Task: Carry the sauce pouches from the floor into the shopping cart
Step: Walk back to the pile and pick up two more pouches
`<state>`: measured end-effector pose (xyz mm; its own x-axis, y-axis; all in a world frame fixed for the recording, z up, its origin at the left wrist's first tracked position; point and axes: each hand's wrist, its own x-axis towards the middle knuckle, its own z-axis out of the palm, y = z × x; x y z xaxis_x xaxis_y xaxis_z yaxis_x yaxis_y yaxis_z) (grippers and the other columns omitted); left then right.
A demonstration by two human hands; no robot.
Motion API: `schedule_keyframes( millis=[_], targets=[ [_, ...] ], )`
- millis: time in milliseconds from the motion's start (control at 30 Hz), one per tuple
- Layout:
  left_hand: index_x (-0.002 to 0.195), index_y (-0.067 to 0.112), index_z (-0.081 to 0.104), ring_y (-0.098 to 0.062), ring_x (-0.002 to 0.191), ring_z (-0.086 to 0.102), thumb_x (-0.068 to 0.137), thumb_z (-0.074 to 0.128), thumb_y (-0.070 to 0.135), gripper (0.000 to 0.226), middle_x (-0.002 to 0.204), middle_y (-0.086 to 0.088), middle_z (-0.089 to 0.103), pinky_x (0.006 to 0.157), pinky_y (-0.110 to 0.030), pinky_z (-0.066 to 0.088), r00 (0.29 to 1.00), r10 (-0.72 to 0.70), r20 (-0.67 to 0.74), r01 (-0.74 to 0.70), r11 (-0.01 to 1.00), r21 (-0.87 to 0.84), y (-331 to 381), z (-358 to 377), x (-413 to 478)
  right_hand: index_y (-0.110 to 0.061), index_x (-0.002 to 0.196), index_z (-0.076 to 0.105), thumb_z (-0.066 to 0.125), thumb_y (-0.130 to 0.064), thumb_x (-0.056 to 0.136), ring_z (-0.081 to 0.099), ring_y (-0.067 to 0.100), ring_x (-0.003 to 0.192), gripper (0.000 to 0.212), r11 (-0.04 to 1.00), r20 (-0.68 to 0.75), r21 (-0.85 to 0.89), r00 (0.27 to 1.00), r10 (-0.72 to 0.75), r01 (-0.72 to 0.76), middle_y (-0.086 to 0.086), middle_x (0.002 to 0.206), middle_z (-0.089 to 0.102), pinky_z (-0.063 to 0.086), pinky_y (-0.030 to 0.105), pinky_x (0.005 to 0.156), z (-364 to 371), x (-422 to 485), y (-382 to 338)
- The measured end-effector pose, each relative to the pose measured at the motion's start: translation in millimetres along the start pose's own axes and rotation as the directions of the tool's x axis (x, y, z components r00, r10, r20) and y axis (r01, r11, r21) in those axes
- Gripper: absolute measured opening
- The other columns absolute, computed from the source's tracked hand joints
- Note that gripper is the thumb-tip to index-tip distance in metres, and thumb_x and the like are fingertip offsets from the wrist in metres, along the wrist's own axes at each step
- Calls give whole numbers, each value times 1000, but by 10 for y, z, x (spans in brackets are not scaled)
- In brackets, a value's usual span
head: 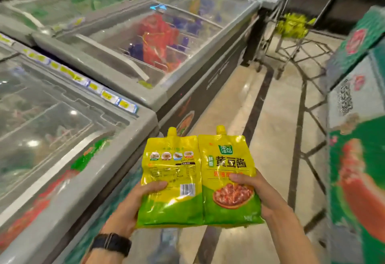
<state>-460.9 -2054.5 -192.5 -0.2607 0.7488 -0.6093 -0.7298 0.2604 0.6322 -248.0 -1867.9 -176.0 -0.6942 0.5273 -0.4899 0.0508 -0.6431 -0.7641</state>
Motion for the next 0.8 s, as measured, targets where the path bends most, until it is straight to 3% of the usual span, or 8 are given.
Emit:
schedule_keyframes(
  millis=[100, 200, 333, 400, 500, 633, 700, 800],
  targets=[
    [121, 6, 68, -42, 98, 72, 25, 101, 22, 103, 119, -25, 70, 78, -51, 62, 996, -48, 79, 45, 998, 38, 393, 203, 543, -14, 103, 75, 99, -21, 28, 72, 38, 91, 79, 998, -83, 37, 995, -51, 54, 21, 110, 72, 60, 42, 68, -78, 263, -333],
    [122, 6, 67, -42, 99, 72, 27, 101, 20, 102, 121, -25, 69, 75, -49, 62, 980, -95, 175, 81, 993, 88, 723, 453, 1042, -8, 123, 62, 99, -20, 33, 67, 44, 104, 98, 994, -189, 69, 979, -72, 86, 23, 118, 68, 57, 52, 83, -254, 490, -545],
    [122, 5, 67, -44, 100, 71, 29, 100, 16, 100, 121, -26, 68, 74, -50, 62, 940, -203, 273, 162, 973, 167, 1062, 812, 1739, -8, 125, 61, 97, -18, 37, 65, 45, 106, 96, 985, -309, 122, 948, -80, 123, 23, 118, 69, 46, 62, 98, -583, 787, -759],
    [124, 5, 66, -46, 104, 69, 31, 100, 16, 100, 123, -27, 67, 82, -54, 60, 927, -244, 285, 185, 958, 220, 1174, 999, 2122, -10, 124, 61, 98, -19, 35, 66, 45, 105, 97, 982, -351, 144, 934, -67, 125, 22, 116, 69, 47, 62, 97, -776, 976, -884],
    [117, 5, 72, -47, 108, 67, 32, 99, 17, 91, 124, -27, 67, 93, -57, 54, 913, -295, 281, 211, 932, 293, 1345, 1311, 2760, -13, 120, 61, 99, -23, 23, 69, 43, 98, 105, 978, -406, 166, 913, -47, 124, 20, 111, 72, 56, 54, 83, -1141, 1351, -1149],
    [117, 5, 72, -43, 102, 70, 29, 100, 19, 93, 120, -26, 69, 81, -50, 61, 909, -335, 246, 244, 910, 336, 1656, 1852, 3617, -10, 122, 60, 96, -16, 30, 69, 45, 98, 99, 970, -411, 209, 911, -30, 127, 22, 111, 71, 58, 53, 80, -1687, 1968, -1727],
    [122, 8, 69, -43, 104, 69, 31, 100, 20, 96, 121, -25, 69, 86, -52, 58, 917, -304, 257, 208, 917, 341, 1822, 2096, 3918, -9, 123, 60, 95, -12, 33, 69, 45, 97, 97, 960, -401, 237, 915, -46, 152, 23, 112, 71, 58, 53, 78, -1855, 2208, -2010],
    [114, 11, 74, -43, 108, 68, 31, 100, 23, 88, 121, -23, 69, 99, -57, 50, 932, -275, 236, 181, 918, 353, 2127, 2533, 4500, -7, 114, 65, 99, -14, 20, 72, 42, 87, 99, 951, -395, 257, 917, -61, 173, 23, 106, 72, 60, 53, 74, -2177, 2653, -2585]
  ],
)
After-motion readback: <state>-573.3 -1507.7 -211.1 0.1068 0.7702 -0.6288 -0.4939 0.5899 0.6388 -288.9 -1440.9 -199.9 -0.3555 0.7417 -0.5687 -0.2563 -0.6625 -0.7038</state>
